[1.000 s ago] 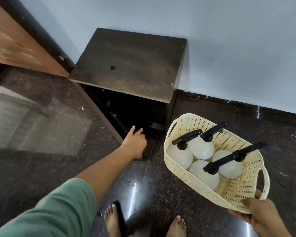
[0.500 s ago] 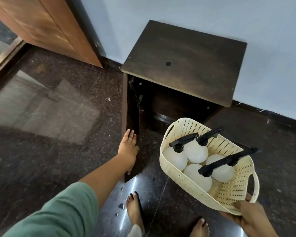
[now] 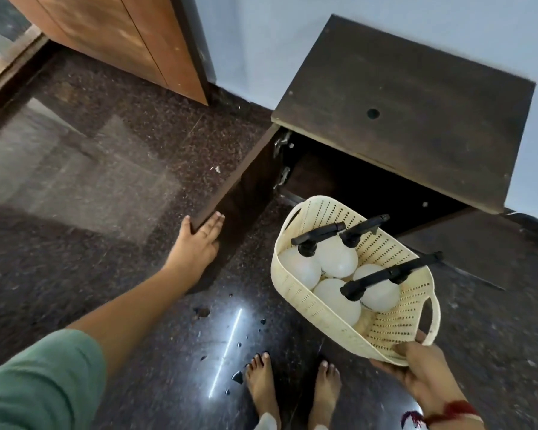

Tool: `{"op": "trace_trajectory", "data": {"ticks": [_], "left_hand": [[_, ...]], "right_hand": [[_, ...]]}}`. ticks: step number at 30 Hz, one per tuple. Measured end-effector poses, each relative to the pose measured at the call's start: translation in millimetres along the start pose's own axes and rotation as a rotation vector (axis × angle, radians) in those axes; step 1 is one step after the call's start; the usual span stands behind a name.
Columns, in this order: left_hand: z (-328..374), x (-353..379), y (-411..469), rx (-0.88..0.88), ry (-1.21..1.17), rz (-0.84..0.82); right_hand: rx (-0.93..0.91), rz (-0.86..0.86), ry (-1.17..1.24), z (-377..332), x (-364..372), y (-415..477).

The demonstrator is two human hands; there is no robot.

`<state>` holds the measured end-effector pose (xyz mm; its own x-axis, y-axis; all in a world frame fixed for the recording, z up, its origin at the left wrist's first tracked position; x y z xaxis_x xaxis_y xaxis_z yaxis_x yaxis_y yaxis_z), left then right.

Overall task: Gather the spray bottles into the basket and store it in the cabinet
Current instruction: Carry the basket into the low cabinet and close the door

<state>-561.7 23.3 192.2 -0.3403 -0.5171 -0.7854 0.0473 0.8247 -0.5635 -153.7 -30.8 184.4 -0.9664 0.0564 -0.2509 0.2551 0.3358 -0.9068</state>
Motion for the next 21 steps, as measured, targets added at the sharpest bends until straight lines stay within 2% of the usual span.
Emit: {"op": "trace_trajectory", "data": {"ticks": [4,9,11,13,14,15,17,19,20,21], "left_hand": [[-35,12,8,0.061,0.069,0.118],[-28,28,11,0.082,0.192,0.125],[-17,22,10,0.042,0.099,0.195],[2,10,12,0.106,-0.203,0.299],[11,0,14,0.135,-0.478,0.364],[14,-9,19,0.088,-0.819,0.392],[23,-12,36,-0.128,-1.469,0.332],[43,-5,59,-0.359,-1.959,0.191],[52,-1,71,-0.443,-2.095,0.119],[57,-1,83,-0.46,-2.111,0.077]], "right_hand": [[0.0,-0.008,-0.017,-10,20,17],[0.007,-0.001,-0.06,-25,35,36],[0.006,0.001,-0.07,-31,37,42],[0.006,0.005,-0.08,-37,37,47],[0.004,0.006,-0.088,-40,37,50],[0.002,0.005,-0.098,-44,36,52],[0.007,0.006,-0.12,-52,35,58],[0.014,0.005,-0.154,-59,34,67],[0.015,0.0,-0.169,-62,34,73],[0.009,-0.008,-0.177,-66,36,80]]}}
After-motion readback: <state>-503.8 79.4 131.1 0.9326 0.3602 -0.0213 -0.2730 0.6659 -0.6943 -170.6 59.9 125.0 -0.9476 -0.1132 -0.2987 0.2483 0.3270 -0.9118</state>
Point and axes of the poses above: each hand's wrist, its own y-axis towards the middle knuckle, its own x-axis out of the palm, z = x × y, the point moved 8 cm from there along y, towards the middle knuckle, and after that the axes turned 15 degrees about -y, right-handed, at the moved point
